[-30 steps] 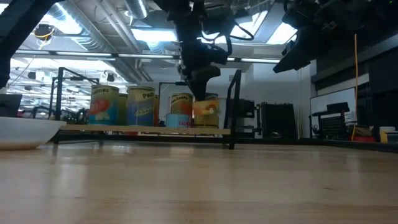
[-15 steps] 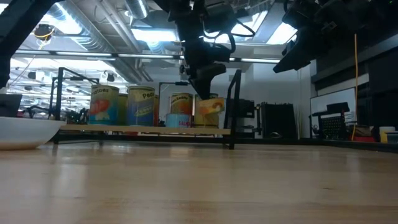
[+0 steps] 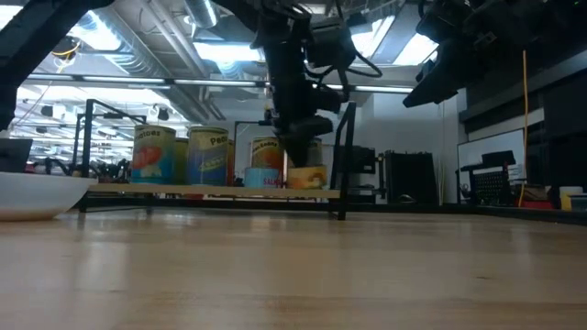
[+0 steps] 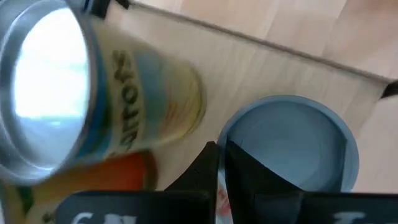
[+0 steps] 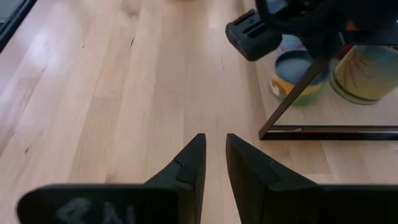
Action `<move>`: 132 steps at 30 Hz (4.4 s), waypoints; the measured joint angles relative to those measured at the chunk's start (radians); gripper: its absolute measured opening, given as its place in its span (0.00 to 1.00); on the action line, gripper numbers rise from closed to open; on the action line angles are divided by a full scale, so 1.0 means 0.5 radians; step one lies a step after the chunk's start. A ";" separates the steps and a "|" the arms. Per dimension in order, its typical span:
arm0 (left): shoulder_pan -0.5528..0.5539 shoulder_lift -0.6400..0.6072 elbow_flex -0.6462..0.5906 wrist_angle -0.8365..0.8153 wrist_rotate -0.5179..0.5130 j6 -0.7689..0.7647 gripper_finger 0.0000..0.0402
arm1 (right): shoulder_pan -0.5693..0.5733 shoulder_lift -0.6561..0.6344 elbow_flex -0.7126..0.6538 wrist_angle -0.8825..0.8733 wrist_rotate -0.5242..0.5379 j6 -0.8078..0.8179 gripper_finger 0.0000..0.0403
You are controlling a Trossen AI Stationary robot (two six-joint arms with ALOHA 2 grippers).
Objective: Pick and place cans onto a shelf
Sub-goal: Put the mushroom can on the shelf, then return to Home Position
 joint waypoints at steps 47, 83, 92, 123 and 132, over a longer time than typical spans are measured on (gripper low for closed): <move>-0.397 -0.862 0.457 -0.516 -0.096 0.263 0.15 | 0.000 0.024 -0.001 -0.052 0.000 0.000 0.17; -0.740 -3.394 -2.731 1.380 -0.054 0.049 0.15 | 0.000 0.025 0.000 -0.033 -0.001 -0.001 0.17; -0.739 -3.915 -3.009 1.382 -0.030 0.054 0.15 | 0.000 0.025 0.000 -0.031 -0.001 -0.001 0.17; -0.739 -4.184 -3.430 1.775 0.315 0.267 0.15 | -0.001 -0.849 -0.025 -0.320 -0.207 0.050 0.17; -0.739 -4.184 -3.430 1.766 0.315 0.267 0.15 | -0.010 -1.282 -0.560 0.113 -0.196 0.050 0.17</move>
